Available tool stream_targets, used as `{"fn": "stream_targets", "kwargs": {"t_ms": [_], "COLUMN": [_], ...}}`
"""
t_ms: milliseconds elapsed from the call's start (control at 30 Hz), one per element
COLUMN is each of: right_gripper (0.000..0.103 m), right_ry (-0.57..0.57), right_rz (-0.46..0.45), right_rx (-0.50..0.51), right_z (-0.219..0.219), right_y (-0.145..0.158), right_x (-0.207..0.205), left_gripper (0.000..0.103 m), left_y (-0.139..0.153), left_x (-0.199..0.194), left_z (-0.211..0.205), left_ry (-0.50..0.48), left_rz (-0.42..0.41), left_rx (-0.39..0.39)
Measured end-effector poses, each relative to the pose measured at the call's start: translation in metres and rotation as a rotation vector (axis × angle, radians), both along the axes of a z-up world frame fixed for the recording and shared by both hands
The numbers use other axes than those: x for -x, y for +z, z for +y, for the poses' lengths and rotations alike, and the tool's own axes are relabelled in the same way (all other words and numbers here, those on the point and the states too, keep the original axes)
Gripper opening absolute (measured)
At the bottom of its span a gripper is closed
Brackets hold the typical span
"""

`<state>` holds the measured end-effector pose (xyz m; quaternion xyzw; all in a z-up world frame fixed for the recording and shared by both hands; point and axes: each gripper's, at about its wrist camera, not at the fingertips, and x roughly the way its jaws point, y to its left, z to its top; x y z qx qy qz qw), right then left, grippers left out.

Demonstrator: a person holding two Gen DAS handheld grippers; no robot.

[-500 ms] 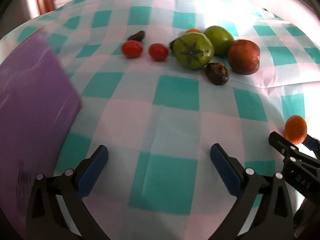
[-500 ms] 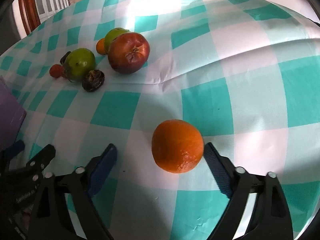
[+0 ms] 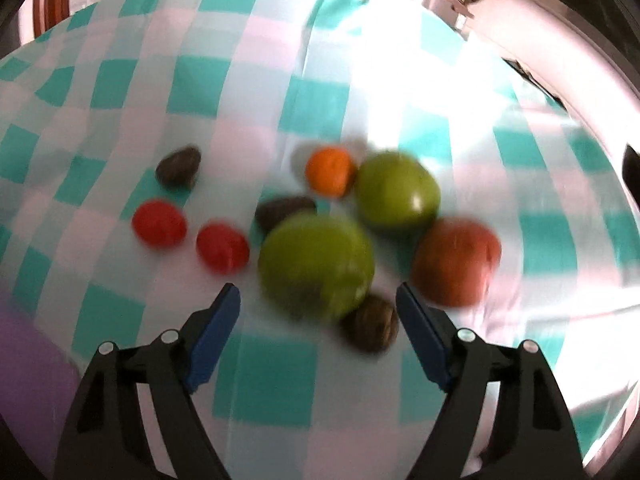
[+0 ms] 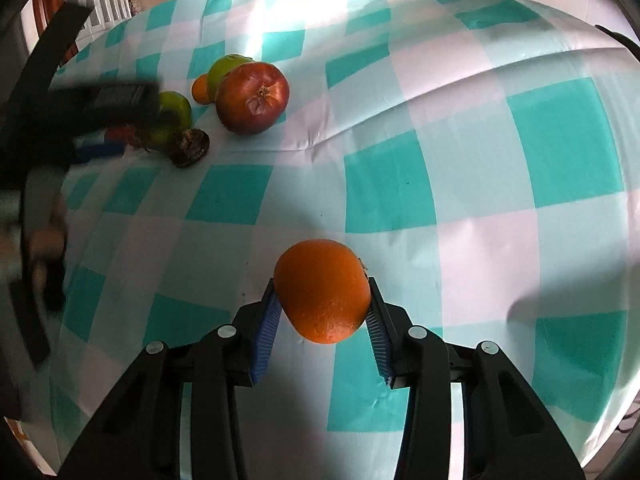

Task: Organize fruits
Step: 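Grasp the orange with the right gripper while the left gripper grasps a green tomato, then carry both fruits into the purple-rimmed box and open both grippers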

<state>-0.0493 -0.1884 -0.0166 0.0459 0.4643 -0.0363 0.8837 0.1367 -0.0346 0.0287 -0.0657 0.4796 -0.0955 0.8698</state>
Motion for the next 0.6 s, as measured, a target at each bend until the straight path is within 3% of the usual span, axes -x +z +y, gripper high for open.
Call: {"fn": "stream_targets", "kwargs": {"t_ms": [133, 167, 200, 233, 367, 533, 600], "right_gripper": [0.042, 0.042, 0.042, 0.042, 0.041, 0.040, 0.040], "right_ry": [0.008, 0.012, 0.015, 0.023, 0.044, 0.148, 0.193], "right_rz": [0.013, 0.031, 0.042, 0.053, 0.108, 0.130, 0.064], "right_rx": [-0.001, 0.004, 0.005, 0.003, -0.043, -0.059, -0.050], "right_z": [-0.003, -0.002, -0.001, -0.002, -0.005, -0.006, -0.003], "right_y": [0.000, 0.001, 0.001, 0.002, 0.009, 0.033, 0.034], "right_x": [0.002, 0.001, 0.002, 0.001, 0.002, 0.016, 0.033], "left_gripper": [0.080, 0.080, 0.077, 0.065, 0.064, 0.064, 0.064], "left_y": [-0.014, -0.015, -0.009, -0.013, -0.013, 0.014, 0.012], "left_x": [-0.023, -0.023, -0.028, -0.031, -0.020, 0.047, 0.083], "left_z": [0.001, -0.001, -0.003, -0.006, -0.003, 0.035, 0.055], "left_ry": [0.114, 0.107, 0.091, 0.080, 0.092, 0.163, 0.177], "left_rz": [0.099, 0.106, 0.107, 0.134, 0.177, 0.160, 0.110], "left_rx": [0.012, -0.004, 0.032, 0.025, 0.001, 0.027, 0.007]}}
